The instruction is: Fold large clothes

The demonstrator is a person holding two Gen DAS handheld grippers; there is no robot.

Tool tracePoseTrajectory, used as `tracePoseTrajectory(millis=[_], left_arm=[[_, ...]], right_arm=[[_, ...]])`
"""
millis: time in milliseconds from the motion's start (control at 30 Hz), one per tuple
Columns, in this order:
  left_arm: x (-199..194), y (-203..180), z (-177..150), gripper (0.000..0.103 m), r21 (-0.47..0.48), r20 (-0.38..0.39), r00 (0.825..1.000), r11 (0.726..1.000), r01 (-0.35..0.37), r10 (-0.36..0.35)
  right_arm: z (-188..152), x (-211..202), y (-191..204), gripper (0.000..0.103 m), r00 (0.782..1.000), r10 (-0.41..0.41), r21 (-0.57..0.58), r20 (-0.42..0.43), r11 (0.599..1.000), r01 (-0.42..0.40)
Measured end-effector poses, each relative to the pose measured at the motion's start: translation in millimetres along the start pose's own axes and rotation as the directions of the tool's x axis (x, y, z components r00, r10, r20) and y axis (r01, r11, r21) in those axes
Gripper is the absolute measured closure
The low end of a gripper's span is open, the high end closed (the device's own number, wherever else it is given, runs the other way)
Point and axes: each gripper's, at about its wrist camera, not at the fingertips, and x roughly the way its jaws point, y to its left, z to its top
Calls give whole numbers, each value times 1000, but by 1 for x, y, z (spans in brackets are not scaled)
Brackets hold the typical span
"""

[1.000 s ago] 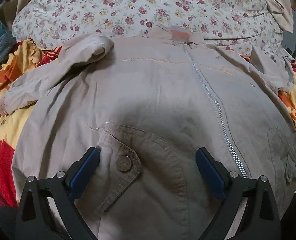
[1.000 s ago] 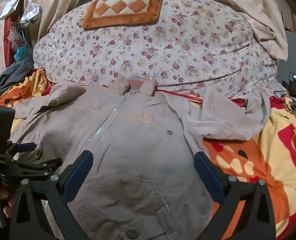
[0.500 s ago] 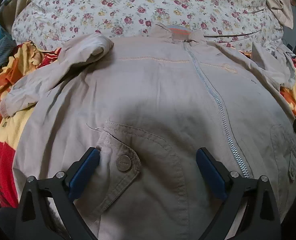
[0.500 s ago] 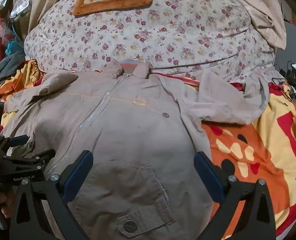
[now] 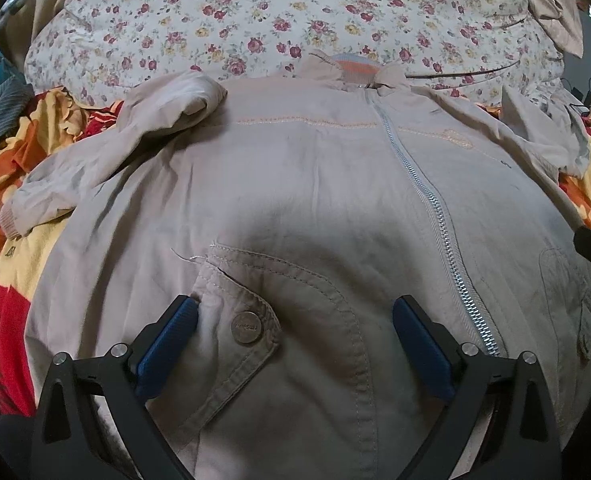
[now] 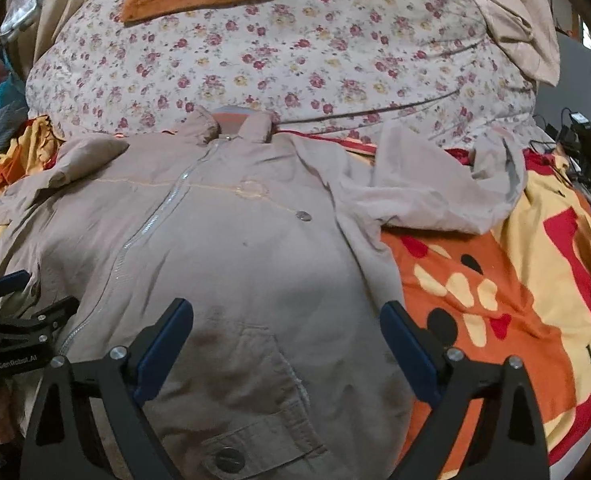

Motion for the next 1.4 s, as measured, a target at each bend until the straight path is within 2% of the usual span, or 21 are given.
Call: tracePoseTrajectory(millis=[300,1000,1100,1233,1400], left_arm=[[0,-1,-2,11,-1,17,1000,1000,-6,6],[1,-2,-2,9,1,28,1000,1000,-2,2],[-1,-2,-1,11,4,28,1000,1000,4,-4],[-11,2,9,20,1,57,998,999,37,-37],[-29,21,34,20,-2,115,993,1000,-13,13]], right_arm=[[-2,-5,-16,6,1000,-25,44,9,999,25],[-1,-6,-26,6,998,-54,77,24,996,52],[0,-6,-27,6,998,-55,83,27,995,53],[5,-9,-31,6,997,-66,95,47,994,61],[32,-19,-42,6,993,-69,79,95,995,62]])
